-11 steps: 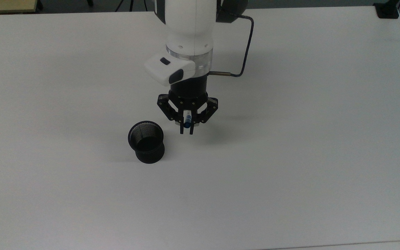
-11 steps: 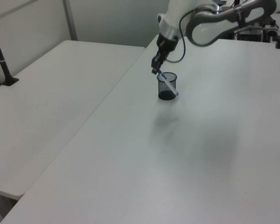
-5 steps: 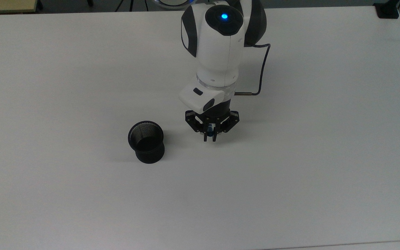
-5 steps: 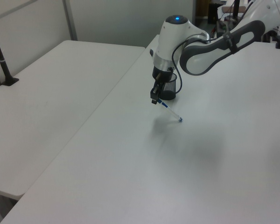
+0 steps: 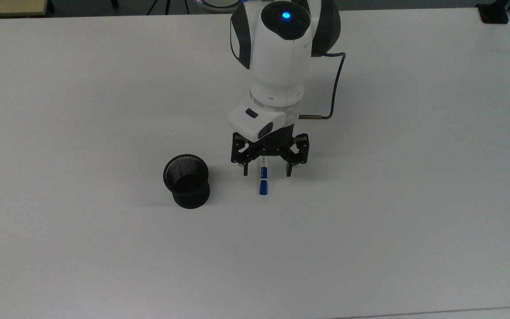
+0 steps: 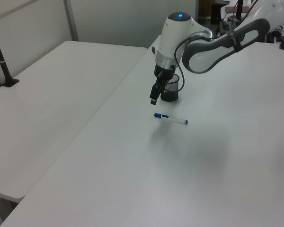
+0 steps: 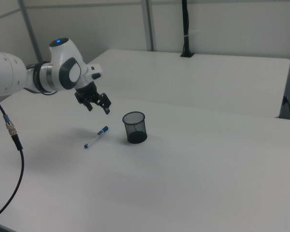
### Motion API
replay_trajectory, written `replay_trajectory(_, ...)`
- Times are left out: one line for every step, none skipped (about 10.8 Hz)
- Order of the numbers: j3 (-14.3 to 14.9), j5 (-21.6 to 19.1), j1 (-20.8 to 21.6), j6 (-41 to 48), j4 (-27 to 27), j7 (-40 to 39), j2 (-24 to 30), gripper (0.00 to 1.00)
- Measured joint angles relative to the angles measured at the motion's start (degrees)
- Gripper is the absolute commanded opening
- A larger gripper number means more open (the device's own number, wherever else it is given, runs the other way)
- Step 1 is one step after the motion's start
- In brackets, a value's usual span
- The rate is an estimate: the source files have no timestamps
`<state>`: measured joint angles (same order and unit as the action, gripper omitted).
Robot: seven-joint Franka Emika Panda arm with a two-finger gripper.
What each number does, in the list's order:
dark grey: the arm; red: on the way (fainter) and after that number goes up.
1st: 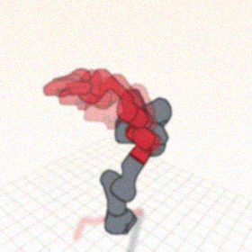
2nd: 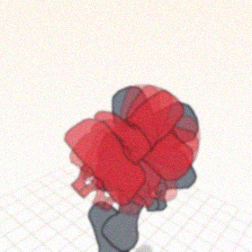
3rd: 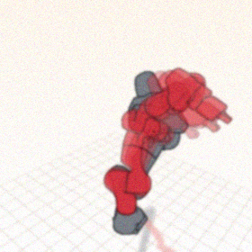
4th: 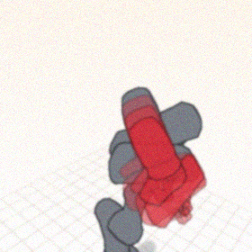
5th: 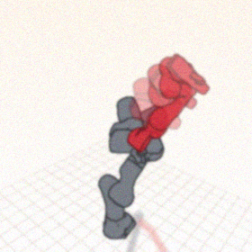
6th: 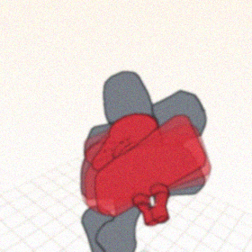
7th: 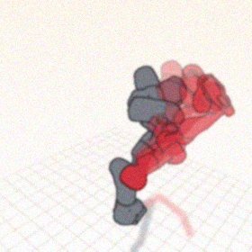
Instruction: Remove the marker
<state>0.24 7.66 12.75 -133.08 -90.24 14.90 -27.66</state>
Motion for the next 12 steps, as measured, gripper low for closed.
replay_trajectory(0.1, 0.0, -0.1, 3.4, 0.2, 0.0, 1.6, 1.0)
replay_trajectory(0.1, 0.0, -0.1, 8.1, 0.5, 0.0, 3.8, 1.0)
replay_trajectory(0.1, 0.1, -0.2, 14.5, 0.8, 0.0, 6.8, 1.0)
replay_trajectory(0.1, 0.1, -0.3, 20.0, 0.9, -0.1, 9.4, 1.0)
replay_trajectory(0.1, 0.2, -0.4, 28.0, 0.9, -0.8, 13.0, 1.0)
replay_trajectory(0.1, 0.2, -0.5, 34.5, 0.8, -2.6, 16.2, 1.0)
replay_trajectory(0.3, 0.2, -1.0, 38.2, 0.6, -5.2, 18.7, 1.0)
replay_trajectory(0.4, 0.0, -2.3, 39.9, -0.4, -7.4, 21.3, 1.0)
replay_trajectory(0.4, -0.4, -3.8, 40.2, -2.2, -8.9, 24.0, 1.0)
replay_trajectory(0.4, -1.3, -5.0, 40.2, -4.2, -9.4, 26.3, 1.0)
replay_trajectory(0.4, -2.7, -6.0, 40.2, -5.5, -9.7, 27.9, 1.0)
replay_trajectory(0.4, -3.5, -6.6, 40.2, -6.0, -9.8, 28.5, 1.0)
